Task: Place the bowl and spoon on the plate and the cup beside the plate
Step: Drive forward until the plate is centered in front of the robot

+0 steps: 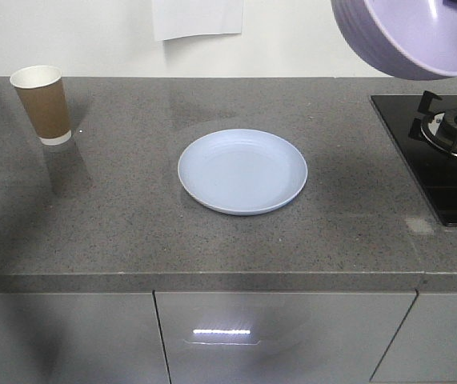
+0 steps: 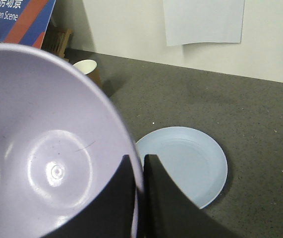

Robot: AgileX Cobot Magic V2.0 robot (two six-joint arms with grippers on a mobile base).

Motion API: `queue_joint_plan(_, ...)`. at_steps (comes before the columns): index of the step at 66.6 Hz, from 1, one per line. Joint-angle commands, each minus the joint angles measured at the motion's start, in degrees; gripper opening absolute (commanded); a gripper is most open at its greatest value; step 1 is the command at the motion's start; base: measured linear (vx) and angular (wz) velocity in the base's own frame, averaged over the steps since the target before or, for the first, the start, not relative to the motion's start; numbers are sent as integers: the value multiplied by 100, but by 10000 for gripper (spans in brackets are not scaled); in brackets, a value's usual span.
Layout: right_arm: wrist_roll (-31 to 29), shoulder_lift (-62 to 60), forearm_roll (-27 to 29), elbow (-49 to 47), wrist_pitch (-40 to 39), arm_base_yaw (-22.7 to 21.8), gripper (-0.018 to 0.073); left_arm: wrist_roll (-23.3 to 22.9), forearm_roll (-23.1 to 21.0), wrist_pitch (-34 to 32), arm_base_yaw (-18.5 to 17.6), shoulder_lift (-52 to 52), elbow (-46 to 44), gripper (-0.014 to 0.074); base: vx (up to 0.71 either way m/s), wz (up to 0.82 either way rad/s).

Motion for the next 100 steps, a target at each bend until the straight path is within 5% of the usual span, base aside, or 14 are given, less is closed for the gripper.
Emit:
queue_joint_plan(1, -33, -130, 273, -146, -254, -20, -8, -8, -153, -352, -8, -53, -134, -6, 5, 0)
queue_joint_plan(100, -33, -130, 273, -146, -254, -20, -8, -8, -153, -352, -8, -53, -134, -6, 4, -1)
